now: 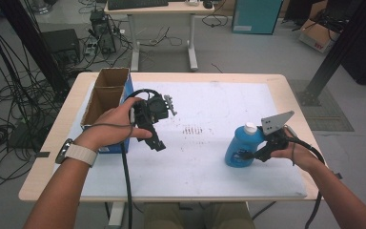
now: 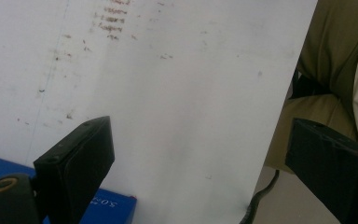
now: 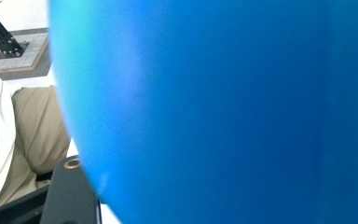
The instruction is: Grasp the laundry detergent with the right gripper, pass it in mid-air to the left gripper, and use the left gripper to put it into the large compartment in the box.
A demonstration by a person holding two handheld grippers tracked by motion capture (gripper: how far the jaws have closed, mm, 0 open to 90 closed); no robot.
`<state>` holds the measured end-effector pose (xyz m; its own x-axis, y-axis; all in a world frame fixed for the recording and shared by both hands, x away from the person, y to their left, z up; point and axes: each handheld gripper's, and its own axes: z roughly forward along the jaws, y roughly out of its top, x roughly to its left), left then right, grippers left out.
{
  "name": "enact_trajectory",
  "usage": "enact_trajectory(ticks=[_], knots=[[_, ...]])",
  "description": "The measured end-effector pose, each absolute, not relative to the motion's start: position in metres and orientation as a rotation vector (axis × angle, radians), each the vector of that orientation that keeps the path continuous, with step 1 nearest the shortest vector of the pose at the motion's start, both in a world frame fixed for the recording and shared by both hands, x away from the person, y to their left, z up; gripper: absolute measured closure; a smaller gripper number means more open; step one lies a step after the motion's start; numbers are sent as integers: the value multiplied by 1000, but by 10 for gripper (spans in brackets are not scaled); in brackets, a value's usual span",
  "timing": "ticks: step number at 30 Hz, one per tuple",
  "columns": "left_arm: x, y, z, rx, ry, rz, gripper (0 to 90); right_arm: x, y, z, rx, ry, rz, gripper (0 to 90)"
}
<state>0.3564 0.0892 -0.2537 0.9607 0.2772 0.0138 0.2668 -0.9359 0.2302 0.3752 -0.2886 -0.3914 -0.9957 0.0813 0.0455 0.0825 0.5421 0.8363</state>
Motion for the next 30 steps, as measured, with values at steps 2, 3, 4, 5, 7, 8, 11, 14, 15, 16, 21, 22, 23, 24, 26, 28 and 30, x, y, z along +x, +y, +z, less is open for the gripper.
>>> enact_trajectory(ticks=[2, 3, 4, 5, 7, 8, 11, 14, 15, 16, 21, 22, 23, 24, 26, 28, 30], knots=[[357, 89, -254, 2880, 405, 68, 84, 375, -289, -392, -149, -2757, -1496, 339], [357, 89, -254, 2882, 402, 68, 84, 376, -289, -392, -147, -2756, -1497, 340], [357, 89, -254, 2882, 401, 67, 84, 375, -289, -393, -149, -2754, -1497, 344], [357, 89, -254, 2885, 404, 66, 84, 375, -289, -393, -149, -2754, -1497, 344], [357, 89, -254, 2890, 402, 59, 84, 375, -289, -393, -148, -2756, -1498, 348], [357, 89, -254, 2892, 400, 59, 84, 375, -289, -393, -151, -2752, -1501, 350], [357, 89, -254, 2889, 400, 65, 84, 375, -288, -394, -156, -2745, -1509, 361], [357, 89, -254, 2887, 401, 66, 83, 375, -287, -395, -144, -2747, -1505, 385], [357, 89, -254, 2888, 400, 65, 84, 375, -287, -394, -143, -2748, -1508, 394], [357, 89, -254, 2891, 398, 65, 84, 375, -287, -394, -143, -2746, -1516, 403], [357, 89, -254, 2892, 401, 60, 84, 375, -287, -394, -134, -2750, -1530, 417], [357, 89, -254, 2892, 399, 61, 84, 375, -287, -395, -130, -2749, -1534, 418], [357, 89, -254, 2887, 400, 71, 84, 375, -288, -395, -135, -2744, -1540, 419], [357, 89, -254, 2888, 401, 69, 84, 375, -288, -395, -134, -2743, -1545, 420], [357, 89, -254, 2888, 402, 69, 84, 375, -288, -396, -131, -2741, -1551, 422], [357, 88, -254, 2889, 402, 67, 84, 375, -289, -397, -133, -2731, -1566, 424], [357, 88, -255, 2887, 402, 65, 84, 375, -289, -397, -134, -2730, -1569, 425]])
